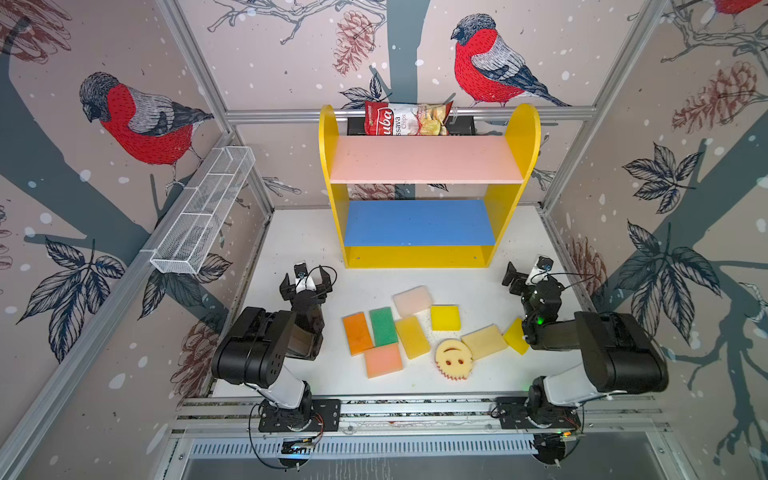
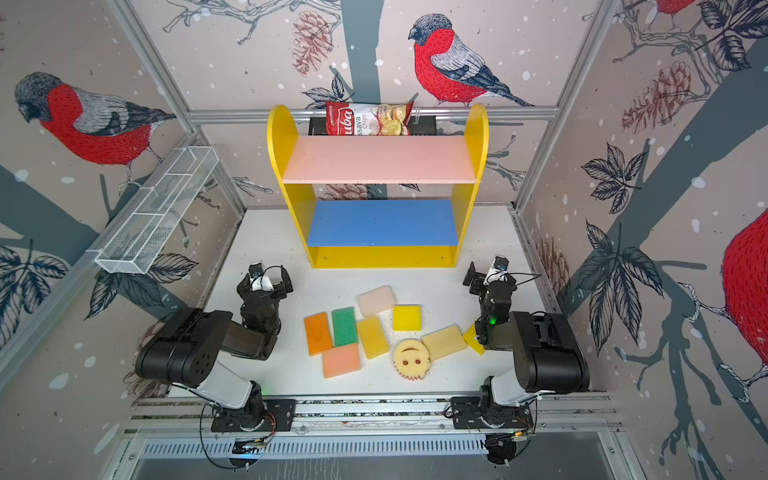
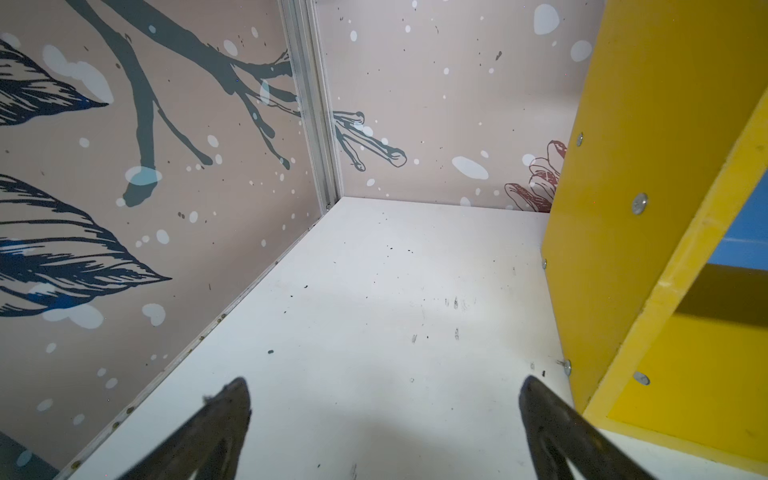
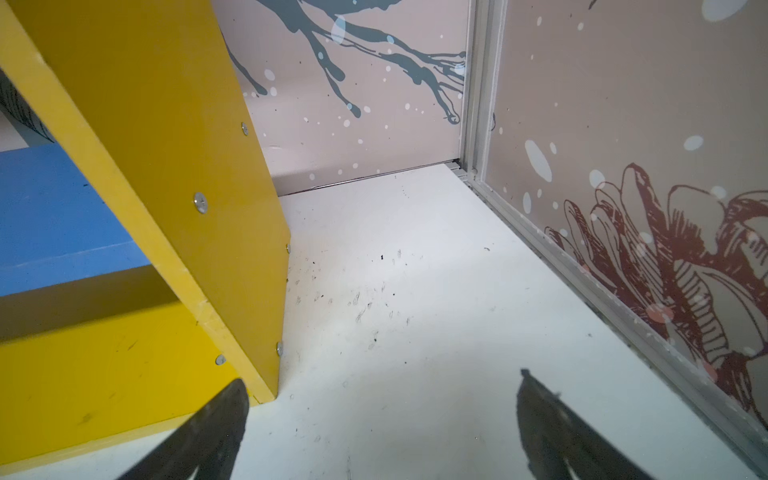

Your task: Place and organize the cleaning sponges onto the shelf

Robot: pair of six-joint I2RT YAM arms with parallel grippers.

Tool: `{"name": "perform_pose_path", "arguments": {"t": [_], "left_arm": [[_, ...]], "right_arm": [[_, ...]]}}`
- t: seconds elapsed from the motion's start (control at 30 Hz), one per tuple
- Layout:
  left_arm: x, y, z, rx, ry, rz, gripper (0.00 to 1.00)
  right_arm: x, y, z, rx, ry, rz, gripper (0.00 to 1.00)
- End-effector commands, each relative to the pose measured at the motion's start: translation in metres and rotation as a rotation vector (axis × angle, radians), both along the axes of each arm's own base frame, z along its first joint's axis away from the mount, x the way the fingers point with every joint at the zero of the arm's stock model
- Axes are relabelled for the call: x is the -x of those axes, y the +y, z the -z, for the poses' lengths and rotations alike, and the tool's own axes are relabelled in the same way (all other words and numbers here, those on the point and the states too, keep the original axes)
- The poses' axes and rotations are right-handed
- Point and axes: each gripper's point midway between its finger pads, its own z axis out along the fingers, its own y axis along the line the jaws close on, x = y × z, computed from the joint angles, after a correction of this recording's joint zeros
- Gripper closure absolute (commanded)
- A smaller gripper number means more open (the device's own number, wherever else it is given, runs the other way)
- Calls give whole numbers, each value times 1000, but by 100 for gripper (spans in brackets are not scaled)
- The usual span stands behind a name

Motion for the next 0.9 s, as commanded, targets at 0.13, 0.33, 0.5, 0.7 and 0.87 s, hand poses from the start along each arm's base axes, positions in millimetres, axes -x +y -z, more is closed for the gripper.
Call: {"name": "perform_pose_path", "arguments": {"t": [0.13, 0.33, 0.5, 0.7, 0.87], "left_arm": [[0, 1, -9, 0, -36, -4, 1], [0, 1, -9, 0, -37, -4, 1], [0, 1, -8, 0, -36, -4, 1], [0, 1, -9, 0, -37, -5, 1], [-1, 1, -9, 0, -36, -4, 1]], "right_arm": [[0, 3, -6, 1, -24, -16, 0], [0, 2, -6, -3, -27, -17, 0], [0, 2, -6, -4, -25, -18, 0], [0, 2, -6, -4, -26, -19, 0], [0, 3, -6, -5, -25, -21, 0]]}}
